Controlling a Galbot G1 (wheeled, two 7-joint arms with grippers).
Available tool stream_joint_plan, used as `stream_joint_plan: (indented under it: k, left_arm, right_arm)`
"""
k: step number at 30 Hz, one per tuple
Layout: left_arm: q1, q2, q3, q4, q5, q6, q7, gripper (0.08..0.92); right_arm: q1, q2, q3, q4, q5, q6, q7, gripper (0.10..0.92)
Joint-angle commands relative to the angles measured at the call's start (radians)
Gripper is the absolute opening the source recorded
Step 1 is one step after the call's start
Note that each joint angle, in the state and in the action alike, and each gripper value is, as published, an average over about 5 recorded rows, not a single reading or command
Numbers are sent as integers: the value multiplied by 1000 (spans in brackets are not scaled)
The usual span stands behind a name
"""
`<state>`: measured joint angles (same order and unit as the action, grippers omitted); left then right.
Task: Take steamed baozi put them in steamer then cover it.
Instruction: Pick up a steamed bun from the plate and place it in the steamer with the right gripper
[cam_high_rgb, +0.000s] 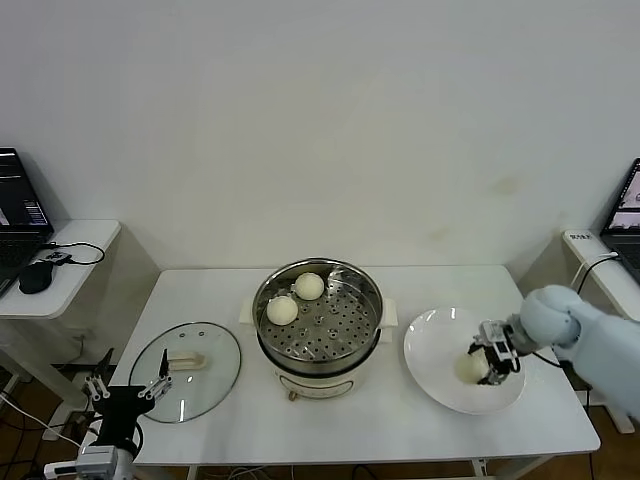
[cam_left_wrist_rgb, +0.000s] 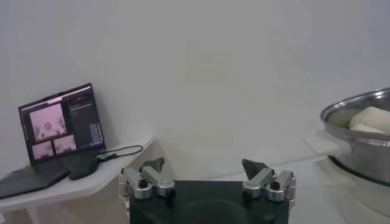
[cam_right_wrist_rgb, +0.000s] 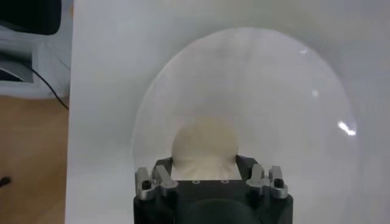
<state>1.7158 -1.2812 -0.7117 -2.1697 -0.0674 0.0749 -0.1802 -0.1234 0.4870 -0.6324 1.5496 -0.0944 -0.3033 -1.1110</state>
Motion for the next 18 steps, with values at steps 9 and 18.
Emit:
stream_joint_plan:
  k: [9, 18]
  left_arm:
    - [-3, 4, -1, 4, -6, -1, 0, 823]
    - [0, -4, -15, -2, -13, -3, -1, 823]
  right_arm:
    - [649, 126, -320, 10, 296, -45, -13, 661]
    - [752, 338, -466, -6, 370, -46, 22, 662]
